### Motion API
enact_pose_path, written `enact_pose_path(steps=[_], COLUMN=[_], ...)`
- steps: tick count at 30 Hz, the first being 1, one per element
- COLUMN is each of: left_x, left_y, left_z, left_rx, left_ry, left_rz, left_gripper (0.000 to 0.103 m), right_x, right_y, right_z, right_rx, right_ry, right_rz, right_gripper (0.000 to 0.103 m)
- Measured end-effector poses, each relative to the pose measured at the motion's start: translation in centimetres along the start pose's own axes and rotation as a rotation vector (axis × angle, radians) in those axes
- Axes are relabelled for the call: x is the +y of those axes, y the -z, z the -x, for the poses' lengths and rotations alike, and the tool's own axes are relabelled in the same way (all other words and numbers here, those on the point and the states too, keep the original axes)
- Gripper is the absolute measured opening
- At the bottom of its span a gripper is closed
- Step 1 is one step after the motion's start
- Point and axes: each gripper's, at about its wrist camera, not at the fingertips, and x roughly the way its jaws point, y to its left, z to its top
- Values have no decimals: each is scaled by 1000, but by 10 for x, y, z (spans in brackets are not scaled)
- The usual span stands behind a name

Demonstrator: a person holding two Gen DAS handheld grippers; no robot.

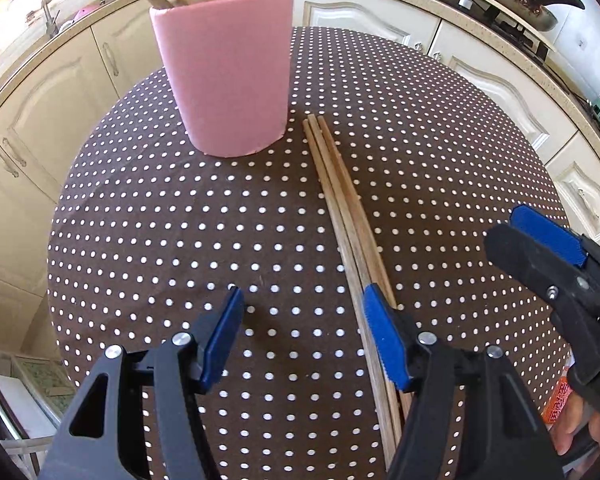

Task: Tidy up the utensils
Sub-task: 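Move both tools back over the chopstick pile beside the cup, then close the left tool on a chopstick while the right tool grasps another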

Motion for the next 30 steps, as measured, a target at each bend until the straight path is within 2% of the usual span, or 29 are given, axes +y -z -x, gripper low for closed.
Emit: enact_pose_path(steps=[3, 7, 10, 13, 15, 16, 18, 19, 20, 30], left_x=[4, -8, -4, 8, 18, 23, 32, 36, 36, 43], left_y=[-6, -12, -15, -13, -10, -8, -7, -7, -5, 9], left_z=[-3, -8, -9, -6, -3, -3, -2, -2, -1, 2], left_rx=[11, 8, 6, -3, -7, -9, -7, -5, -5, 20], left_ry=[-10, -93, -75, -67, -64, -60, -48, -38, -31, 4], left_rz=[5, -50, -37, -39, -32, -25, -4, 1, 1, -18], left_gripper=[63, 64, 63, 47, 30, 27, 13, 11, 10, 8], right_x=[0, 0, 1, 3, 9, 11, 16, 19, 23, 59], right_y=[-1, -2, -4, -8, -10, -11, -12, -12, -12, -15], right_z=[-3, -9, -17, -26, -33, -37, -46, -51, -55, -69], right_rx=[18, 53, 104, 164, 206, 225, 275, 298, 319, 417], right_ry=[8, 17, 20, -4, -20, -29, -56, -55, -46, 90], right_rz=[4, 5, 13, 17, 29, 34, 32, 39, 50, 173], right_gripper=[55, 55, 55, 54, 54, 53, 43, 36, 34, 27])
